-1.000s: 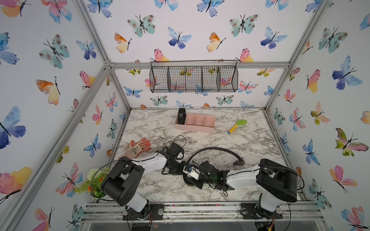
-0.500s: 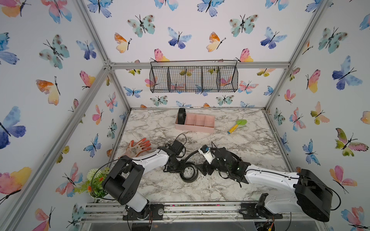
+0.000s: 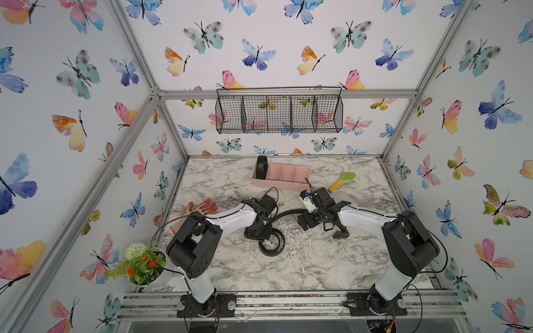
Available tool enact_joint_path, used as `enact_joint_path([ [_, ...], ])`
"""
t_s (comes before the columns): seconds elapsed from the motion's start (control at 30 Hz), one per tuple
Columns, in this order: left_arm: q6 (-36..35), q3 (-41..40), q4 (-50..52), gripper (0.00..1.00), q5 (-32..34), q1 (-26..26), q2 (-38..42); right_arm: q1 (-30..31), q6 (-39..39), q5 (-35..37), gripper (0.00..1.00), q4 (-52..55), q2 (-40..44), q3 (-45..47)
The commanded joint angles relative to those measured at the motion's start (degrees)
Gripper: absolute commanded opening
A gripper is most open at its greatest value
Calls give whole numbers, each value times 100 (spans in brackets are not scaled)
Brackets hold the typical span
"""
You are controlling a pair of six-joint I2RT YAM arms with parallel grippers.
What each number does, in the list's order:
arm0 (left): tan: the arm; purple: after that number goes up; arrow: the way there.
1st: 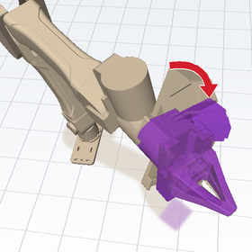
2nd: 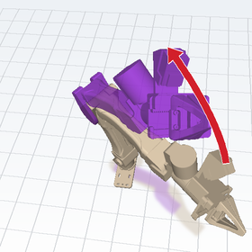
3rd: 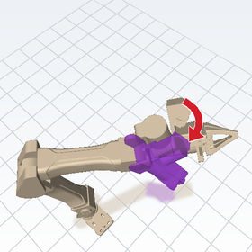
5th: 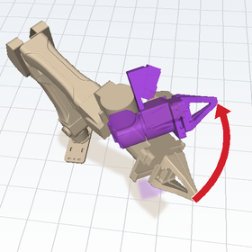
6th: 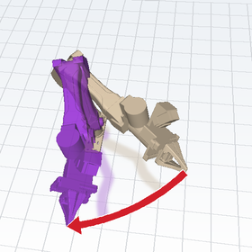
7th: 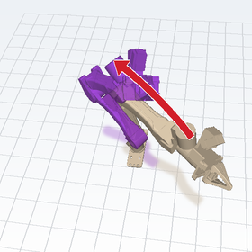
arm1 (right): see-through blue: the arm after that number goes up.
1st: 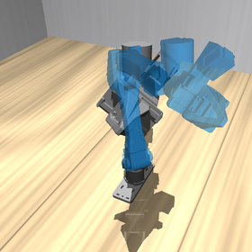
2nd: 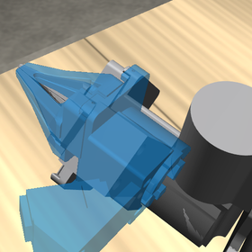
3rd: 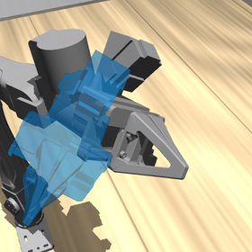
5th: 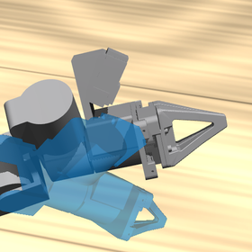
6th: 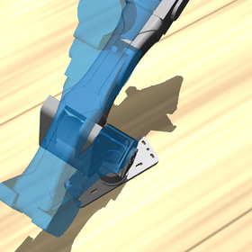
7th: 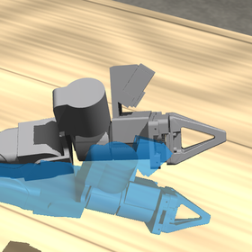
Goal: Place the belts into the storage roll
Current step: Roll the belt at the center of the board.
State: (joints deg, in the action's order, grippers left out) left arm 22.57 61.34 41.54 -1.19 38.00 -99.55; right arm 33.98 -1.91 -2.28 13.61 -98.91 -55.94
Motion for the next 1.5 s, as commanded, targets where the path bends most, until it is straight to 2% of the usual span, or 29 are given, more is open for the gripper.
enact_joint_path([
  [0.0,-241,80,336,8,320,-12,-137,-106,273,338,99,371,-47,-247],
  [0.17,-296,71,302,8,252,-12,-155,-163,451,854,99,480,-74,-391],
  [0.3,-318,101,284,9,218,-18,-195,-155,418,257,99,596,433,-260],
  [0.43,-357,142,248,9,175,-12,-252,-161,569,573,99,393,794,63],
  [0.53,-383,159,235,9,166,-12,-250,-204,821,944,100,399,486,-45],
  [0.7,-429,168,215,9,130,-20,-244,-387,907,891,99,347,-315,-440],
  [0.8,-458,194,225,9,125,-22,-259,-557,917,837,93,355,-583,-597],
  [0.87,-471,203,210,9,124,-32,-253,-689,892,698,85,365,-628,-611],
  [0.9,-473,218,208,8,120,-41,-258,-746,854,620,76,435,-625,-636],
  [1.0,-434,290,173,7,150,-81,-297,-778,724,414,41,757,-577,-697],
  [1.03,-410,323,160,6,173,-82,-326,-776,622,282,35,862,-524,-675],
  [1.17,-307,574,143,5,177,-141,-554,-754,17,-635,22,948,-38,-287],
  [1.27,-265,974,273,5,220,-158,-860,-597,-721,-1274,19,775,451,270],
  [1.33,-214,1235,328,5,223,-155,-1023,-352,-1181,-1529,18,633,713,626],
  [1.47,-86,1697,420,4,141,-157,-1313,454,-2082,-1584,14,214,1087,1170],
])
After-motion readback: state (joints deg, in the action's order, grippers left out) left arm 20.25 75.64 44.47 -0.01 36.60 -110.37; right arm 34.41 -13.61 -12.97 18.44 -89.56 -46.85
